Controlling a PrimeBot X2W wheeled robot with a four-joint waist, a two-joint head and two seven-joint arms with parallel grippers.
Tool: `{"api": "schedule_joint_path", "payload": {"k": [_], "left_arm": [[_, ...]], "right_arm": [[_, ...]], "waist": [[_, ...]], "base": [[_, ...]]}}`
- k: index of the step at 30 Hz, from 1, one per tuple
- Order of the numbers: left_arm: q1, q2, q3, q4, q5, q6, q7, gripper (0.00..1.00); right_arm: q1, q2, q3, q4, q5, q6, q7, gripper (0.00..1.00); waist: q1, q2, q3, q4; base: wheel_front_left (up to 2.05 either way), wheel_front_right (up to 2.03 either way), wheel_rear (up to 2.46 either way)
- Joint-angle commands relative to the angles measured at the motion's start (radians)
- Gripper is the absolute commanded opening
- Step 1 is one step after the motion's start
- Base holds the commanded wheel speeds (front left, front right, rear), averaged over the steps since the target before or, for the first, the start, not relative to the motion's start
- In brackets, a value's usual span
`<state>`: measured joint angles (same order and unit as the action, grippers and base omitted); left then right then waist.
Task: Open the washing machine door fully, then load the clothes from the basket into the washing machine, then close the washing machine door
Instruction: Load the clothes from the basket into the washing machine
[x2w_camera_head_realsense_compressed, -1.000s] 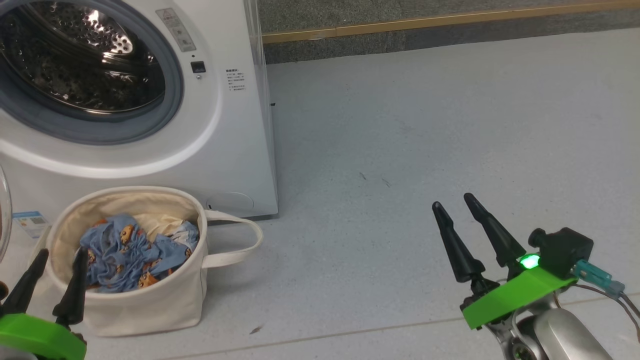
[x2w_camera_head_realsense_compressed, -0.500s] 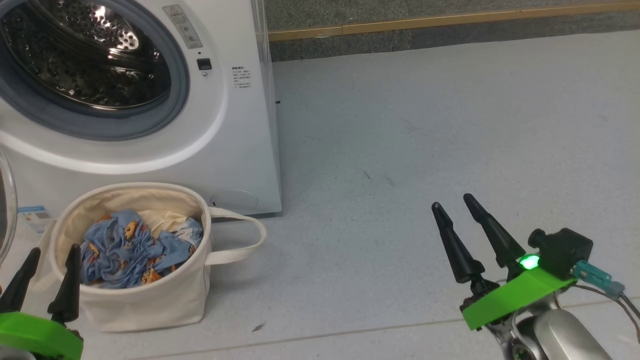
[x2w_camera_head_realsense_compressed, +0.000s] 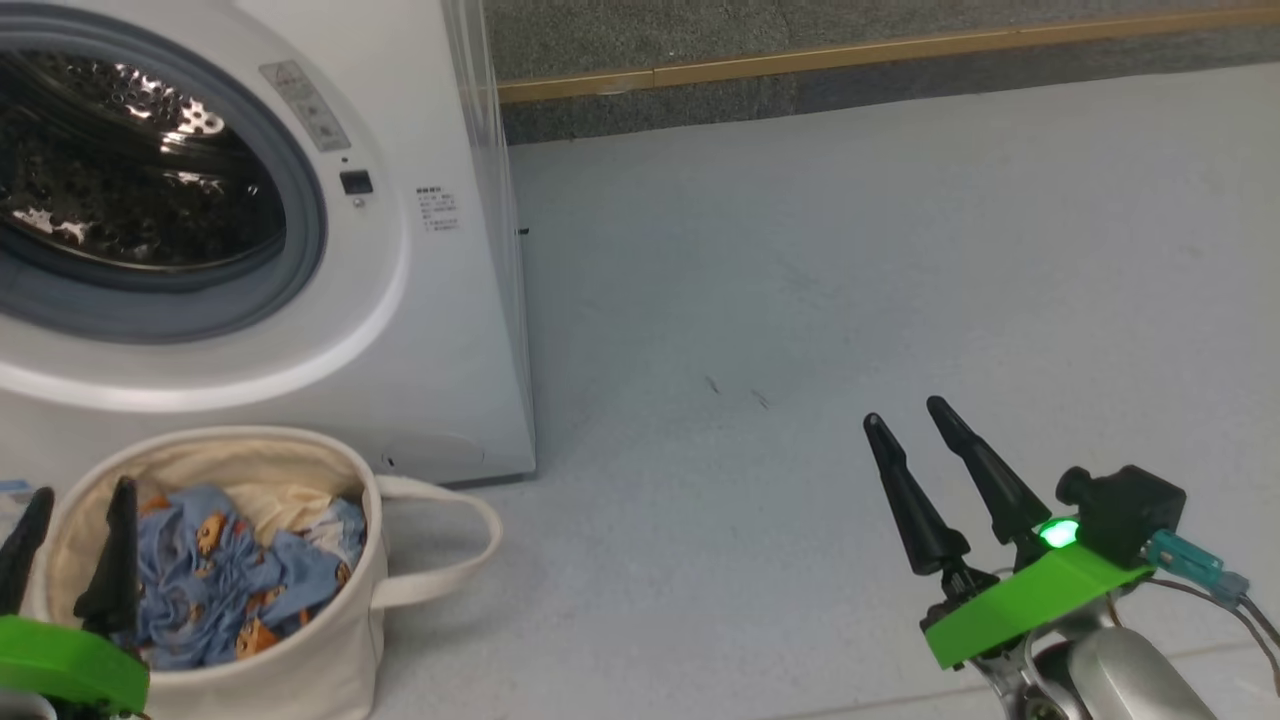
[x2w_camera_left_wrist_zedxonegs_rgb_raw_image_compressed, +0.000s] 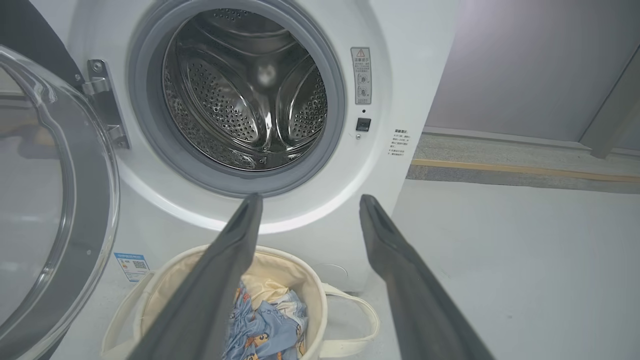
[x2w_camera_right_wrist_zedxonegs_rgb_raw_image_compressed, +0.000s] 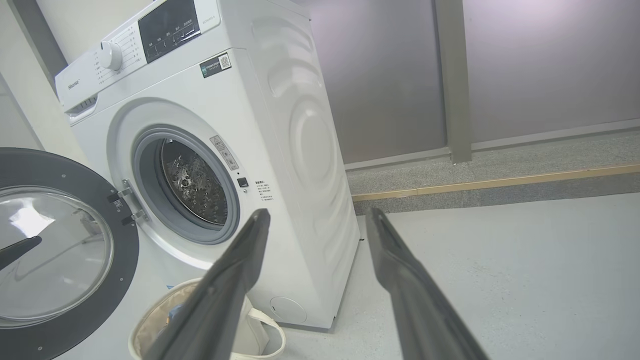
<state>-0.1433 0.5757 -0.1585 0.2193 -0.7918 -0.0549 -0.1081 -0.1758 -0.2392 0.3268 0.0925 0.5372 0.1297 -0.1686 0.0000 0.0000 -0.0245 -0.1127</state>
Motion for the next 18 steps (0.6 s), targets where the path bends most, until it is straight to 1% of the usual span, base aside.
{"api": "schedule_joint_path", "payload": {"k": [1, 5, 10, 11, 15, 18], "left_arm": [[-0.057, 0.058, 0.058, -0.022, -0.005, 0.006, -0.013, 1.0], [-0.062, 0.063, 0.067, -0.018, -0.007, 0.019, -0.015, 1.0], [-0.067, 0.062, 0.057, -0.021, -0.004, 0.023, -0.009, 1.0], [-0.068, 0.062, 0.056, -0.016, 0.002, 0.032, -0.01, 1.0], [-0.07, 0.057, 0.036, -0.007, 0.015, 0.031, -0.011, 1.0], [-0.067, 0.058, 0.019, 0.017, 0.028, 0.04, 0.006, 1.0]], "right_arm": [[-0.018, -0.003, 0.009, -0.038, -0.007, 0.001, -0.004, 1.0], [-0.016, -0.002, 0.007, -0.042, -0.01, 0.001, -0.001, 1.0], [-0.013, 0.001, 0.006, -0.047, -0.013, 0.001, 0.001, 1.0], [-0.013, 0.002, 0.006, -0.047, -0.014, 0.001, 0.001, 1.0], [-0.014, 0.003, 0.004, -0.049, -0.015, 0.001, 0.002, 1.0], [-0.015, 0.004, 0.003, -0.051, -0.016, 0.001, 0.003, 1.0]], "waist": [[0.0, 0.0, 0.0, 0.001], [0.0, 0.0, 0.003, 0.003], [0.0, 0.0, 0.009, 0.008], [0.0, 0.0, 0.011, 0.009], [0.0, 0.0, 0.016, 0.01], [0.0, 0.0, 0.021, 0.011]], "base": [[1.9, -2.14, 0.24], [1.94, -2.22, 0.29], [1.91, -2.19, 0.29], [1.8, -1.73, -0.07], [1.42, -1.42, 0.0], [0.94, -0.94, 0.0]]}}
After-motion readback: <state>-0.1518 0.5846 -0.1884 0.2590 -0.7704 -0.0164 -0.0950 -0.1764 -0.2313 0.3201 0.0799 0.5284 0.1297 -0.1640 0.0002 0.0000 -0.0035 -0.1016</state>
